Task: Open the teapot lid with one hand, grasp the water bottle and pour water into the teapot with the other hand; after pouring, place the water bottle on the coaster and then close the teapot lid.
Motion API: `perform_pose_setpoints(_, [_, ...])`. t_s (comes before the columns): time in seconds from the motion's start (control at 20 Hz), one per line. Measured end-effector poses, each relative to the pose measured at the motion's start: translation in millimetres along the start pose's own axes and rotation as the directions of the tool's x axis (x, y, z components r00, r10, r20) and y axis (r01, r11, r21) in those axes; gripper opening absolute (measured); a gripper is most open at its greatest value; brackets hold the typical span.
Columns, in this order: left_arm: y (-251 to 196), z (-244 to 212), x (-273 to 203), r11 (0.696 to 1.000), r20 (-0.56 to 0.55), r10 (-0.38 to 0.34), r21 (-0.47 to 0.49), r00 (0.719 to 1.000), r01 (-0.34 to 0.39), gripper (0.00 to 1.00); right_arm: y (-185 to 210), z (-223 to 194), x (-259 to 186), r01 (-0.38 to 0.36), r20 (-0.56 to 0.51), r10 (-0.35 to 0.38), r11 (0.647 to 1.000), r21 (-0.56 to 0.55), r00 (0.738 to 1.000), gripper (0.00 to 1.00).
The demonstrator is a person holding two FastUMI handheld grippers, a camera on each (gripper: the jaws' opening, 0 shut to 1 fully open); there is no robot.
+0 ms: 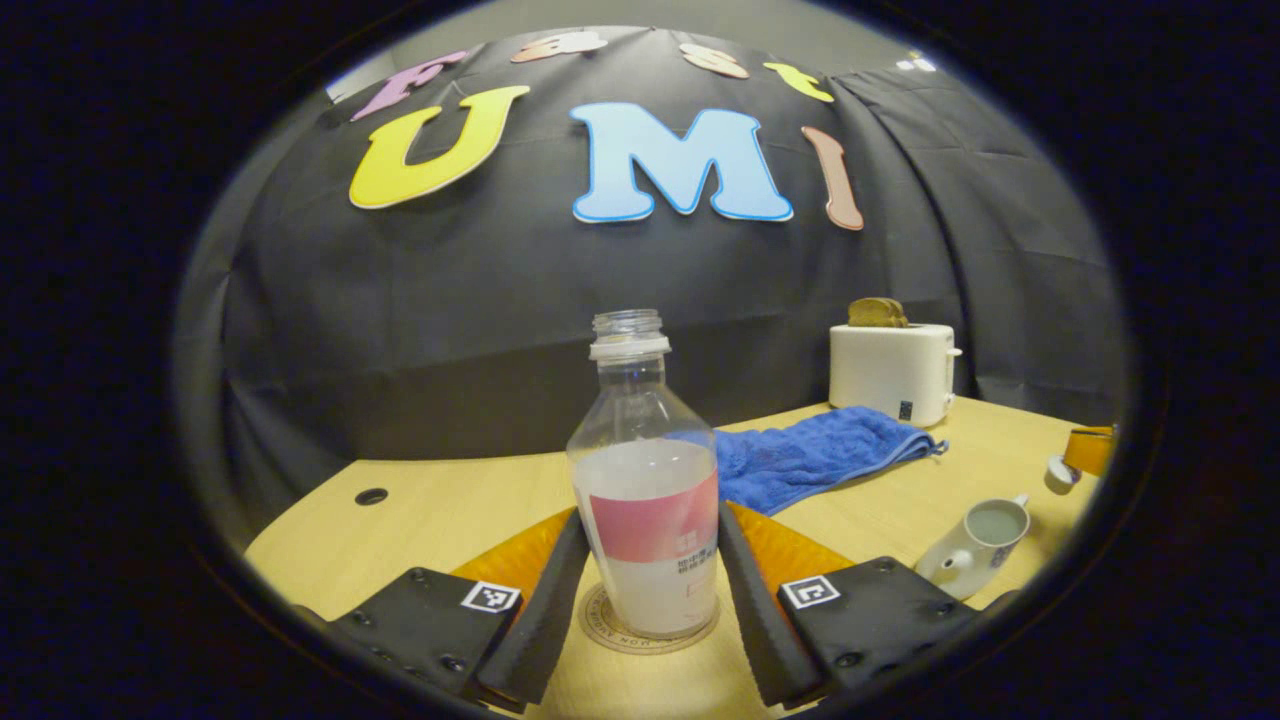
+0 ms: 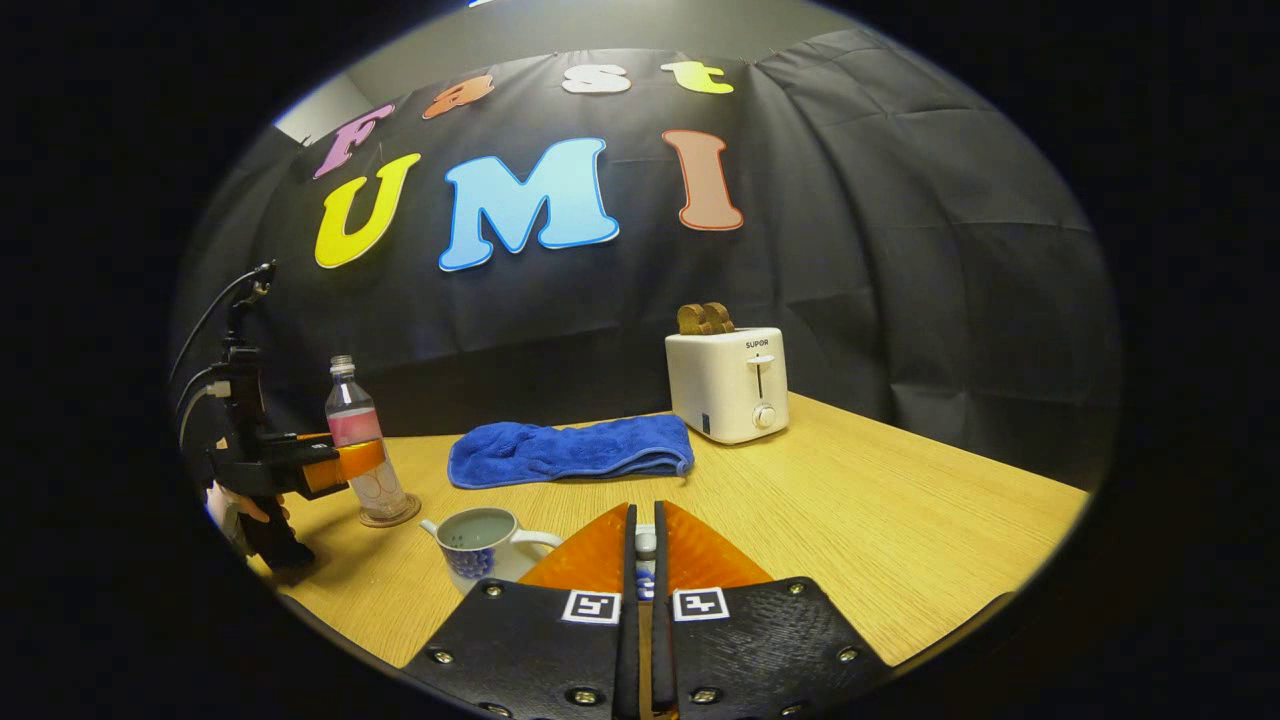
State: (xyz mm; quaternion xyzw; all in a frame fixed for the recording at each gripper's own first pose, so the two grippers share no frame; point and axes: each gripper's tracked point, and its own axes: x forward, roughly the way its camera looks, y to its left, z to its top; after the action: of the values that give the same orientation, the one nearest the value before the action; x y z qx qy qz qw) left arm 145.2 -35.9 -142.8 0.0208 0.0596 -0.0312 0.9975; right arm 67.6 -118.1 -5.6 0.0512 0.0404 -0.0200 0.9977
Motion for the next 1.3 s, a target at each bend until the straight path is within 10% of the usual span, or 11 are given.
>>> perform_pose_setpoints(1.3, [22,-11,-103,0.998,0.003,0.041,-0.041,0.999,-0.041,1.0,86,26,14,-0.166,0.003,0.167,0.981,-0.103,0.986,0.05])
